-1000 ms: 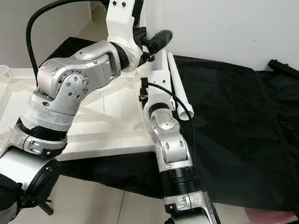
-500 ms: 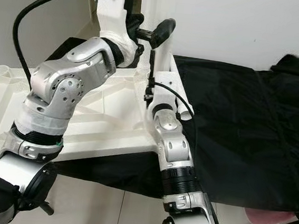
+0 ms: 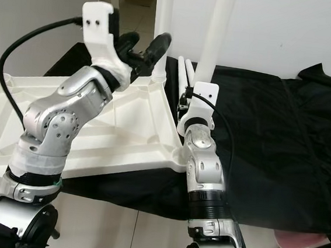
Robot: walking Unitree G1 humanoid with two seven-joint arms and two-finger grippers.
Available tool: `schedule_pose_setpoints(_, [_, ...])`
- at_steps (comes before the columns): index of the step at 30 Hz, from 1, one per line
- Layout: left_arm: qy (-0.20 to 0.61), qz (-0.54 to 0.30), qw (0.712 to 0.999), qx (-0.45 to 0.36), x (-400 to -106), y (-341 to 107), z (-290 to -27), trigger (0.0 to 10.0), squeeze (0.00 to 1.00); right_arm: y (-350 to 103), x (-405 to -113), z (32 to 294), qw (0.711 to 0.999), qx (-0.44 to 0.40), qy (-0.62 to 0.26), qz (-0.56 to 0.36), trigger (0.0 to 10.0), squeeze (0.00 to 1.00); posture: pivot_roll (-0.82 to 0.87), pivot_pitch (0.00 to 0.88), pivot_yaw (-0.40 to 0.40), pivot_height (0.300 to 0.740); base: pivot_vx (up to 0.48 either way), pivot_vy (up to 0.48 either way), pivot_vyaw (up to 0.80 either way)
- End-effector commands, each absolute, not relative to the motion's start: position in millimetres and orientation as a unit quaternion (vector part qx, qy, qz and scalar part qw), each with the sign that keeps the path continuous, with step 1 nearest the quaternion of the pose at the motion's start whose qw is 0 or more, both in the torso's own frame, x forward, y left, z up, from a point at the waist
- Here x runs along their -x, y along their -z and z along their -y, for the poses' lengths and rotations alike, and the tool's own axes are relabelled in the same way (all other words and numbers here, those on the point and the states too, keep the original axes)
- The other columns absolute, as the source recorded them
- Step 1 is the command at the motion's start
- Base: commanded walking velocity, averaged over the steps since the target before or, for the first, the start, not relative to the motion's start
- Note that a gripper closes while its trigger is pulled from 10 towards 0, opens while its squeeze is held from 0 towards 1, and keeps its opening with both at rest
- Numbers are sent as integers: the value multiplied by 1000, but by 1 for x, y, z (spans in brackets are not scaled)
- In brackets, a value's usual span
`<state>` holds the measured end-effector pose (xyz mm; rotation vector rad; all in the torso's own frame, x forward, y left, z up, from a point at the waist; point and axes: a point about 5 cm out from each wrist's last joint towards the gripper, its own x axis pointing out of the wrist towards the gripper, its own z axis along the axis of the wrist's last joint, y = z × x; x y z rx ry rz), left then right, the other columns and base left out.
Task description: Building children table
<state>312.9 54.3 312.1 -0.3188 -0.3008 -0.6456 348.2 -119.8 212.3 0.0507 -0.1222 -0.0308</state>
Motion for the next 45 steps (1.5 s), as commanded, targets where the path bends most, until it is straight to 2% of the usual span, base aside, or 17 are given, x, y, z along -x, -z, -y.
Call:
schedule_pose_setpoints(1, [346,159,913,145,-307,-310,-52,10000,0,-217,-344,123,996,-32,11,84,10000,0,13,13,15,740,0,0,0])
schedule_pose_setpoints(8, [322,148,927,126,-302,-277,-63,10000,0,-205,-329,132,991,-7,-12,132,10000,0,11,17,13,740,0,0,0])
schedule_pose_setpoints(24, [327,133,933,69,-289,-229,-73,10000,0,-173,-314,140,987,-19,-70,142,10000,0,12,19,26,740,0,0,0])
schedule_pose_setpoints(31, [357,113,925,59,-282,-210,-71,10000,0,-164,-312,143,987,-14,-86,137,10000,0,18,21,26,740,0,0,0])
schedule_pose_setpoints(35, [402,95,910,27,-268,-193,-69,10000,0,-150,-308,144,985,-11,-122,122,10000,0,17,23,28,740,0,0,0])
schedule_pose_setpoints(45, [468,55,882,17,-252,-180,-57,10000,0,-132,-309,139,977,30,-186,102,10000,0,17,24,33,740,0,0,0])
